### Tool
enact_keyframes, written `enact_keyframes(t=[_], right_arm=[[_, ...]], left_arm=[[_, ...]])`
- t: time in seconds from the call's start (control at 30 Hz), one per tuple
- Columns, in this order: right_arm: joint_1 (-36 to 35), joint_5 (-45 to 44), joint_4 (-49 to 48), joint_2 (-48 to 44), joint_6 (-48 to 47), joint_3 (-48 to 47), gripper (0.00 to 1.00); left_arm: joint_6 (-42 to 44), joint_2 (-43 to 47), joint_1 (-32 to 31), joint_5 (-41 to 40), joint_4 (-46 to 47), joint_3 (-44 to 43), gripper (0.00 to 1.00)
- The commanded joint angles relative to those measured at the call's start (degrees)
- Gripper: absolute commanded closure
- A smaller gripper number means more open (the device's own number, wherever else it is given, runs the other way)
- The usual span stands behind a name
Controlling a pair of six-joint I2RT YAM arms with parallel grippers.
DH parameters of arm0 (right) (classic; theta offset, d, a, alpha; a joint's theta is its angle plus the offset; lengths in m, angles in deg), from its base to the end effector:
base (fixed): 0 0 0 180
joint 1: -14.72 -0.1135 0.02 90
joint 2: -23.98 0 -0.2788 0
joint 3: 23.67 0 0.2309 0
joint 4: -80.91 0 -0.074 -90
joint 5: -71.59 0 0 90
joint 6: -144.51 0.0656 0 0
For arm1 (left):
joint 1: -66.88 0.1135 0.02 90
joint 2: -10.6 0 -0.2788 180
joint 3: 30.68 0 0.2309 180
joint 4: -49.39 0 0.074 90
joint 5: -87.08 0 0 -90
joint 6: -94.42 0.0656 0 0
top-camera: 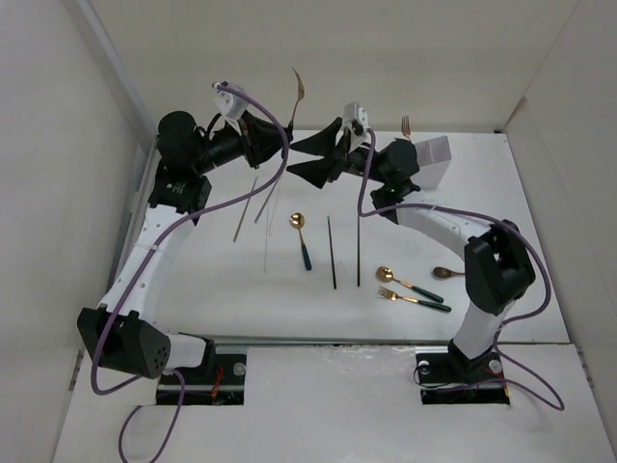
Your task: Sort the eating utensils into containers
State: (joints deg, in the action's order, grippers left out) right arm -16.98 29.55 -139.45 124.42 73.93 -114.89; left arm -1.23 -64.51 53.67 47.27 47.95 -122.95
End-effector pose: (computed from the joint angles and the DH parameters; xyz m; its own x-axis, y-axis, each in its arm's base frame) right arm 0.3142 0.2513 0.4117 0.1181 0.3347 -0.9349 -0.9882 0.1320 -0.0776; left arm 0.2617 -0.1132 0.4825 0.1772 -0.1063 -0.9784 0.8879 0.4460 0.1123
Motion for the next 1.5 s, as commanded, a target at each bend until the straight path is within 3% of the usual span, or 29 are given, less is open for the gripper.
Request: enact_keyframes(t=[0.0, 0.2, 0.37, 0.43, 0.53, 0.63, 0.67, 0.7, 0.8, 0.83, 1.03, 1.2, 1.33, 1.47], right_arm=[[-1.26, 0.55, -7.94, 0.19, 5.79, -3.20, 0.38], [-1.26, 1.25, -8.66, 2.38, 7.56, -5.83, 0.54], [-1.78, 0.03, -8.13, 2.92, 7.56, -5.84, 0.62], [-1.78, 0.02, -8.13, 3.52, 7.56, -5.84, 0.73], [-1.78, 0.64, -7.51, 4.06, 7.56, -6.45, 0.82], [-1.78, 0.64, -8.12, 4.06, 7.56, -6.46, 1.00], [-1.78, 0.64, -8.65, 4.06, 7.56, -5.93, 1.00], [-1.78, 0.64, -9.18, 4.06, 7.56, -5.15, 1.00], [-1.09, -0.94, -10.41, 3.53, 7.56, -3.48, 1.00], [-0.47, -0.94, -8.58, 3.01, 7.56, -3.47, 1.00], [11.38, -9.27, 6.08, -1.12, -1.20, 3.20, 1.00], [21.58, -21.40, 22.25, -4.91, -17.65, 6.29, 1.00], [28.96, -26.06, 25.17, -3.16, -23.10, 7.43, 1.00], [31.44, -27.22, 27.03, 0.89, -25.13, 5.68, 1.00]], left_arm=[[-3.67, 2.69, -0.76, 2.10, 7.03, 0.74, 1.00], [-3.14, 3.92, -1.29, 2.63, 7.03, 3.99, 1.00], [-3.14, 3.92, -2.52, 2.63, 7.03, 4.00, 1.00], [-3.14, 3.92, -2.52, 2.11, 7.03, 4.00, 1.00], [-3.66, 3.92, -2.52, 2.10, 7.55, 4.00, 1.00], [-3.67, 3.92, -2.52, 2.10, 7.55, 4.52, 1.00], [-3.67, 3.92, -2.52, 2.10, 7.55, 4.52, 1.00], [-3.67, 3.92, -2.52, 1.40, 6.77, 4.52, 0.90], [-3.67, 3.92, -2.52, 0.09, 5.19, 4.52, 0.27], [-3.67, 3.92, -2.52, -0.44, 4.31, 4.52, 0.01], [2.21, 4.97, -2.52, -11.59, -1.67, 4.52, 0.00], [4.24, 6.29, -1.47, -22.23, -3.52, 6.54, 0.00], [5.30, 7.34, -0.94, -23.48, -4.05, 8.74, 0.00], [5.30, 7.35, -0.94, -24.00, -4.05, 10.06, 0.00]])
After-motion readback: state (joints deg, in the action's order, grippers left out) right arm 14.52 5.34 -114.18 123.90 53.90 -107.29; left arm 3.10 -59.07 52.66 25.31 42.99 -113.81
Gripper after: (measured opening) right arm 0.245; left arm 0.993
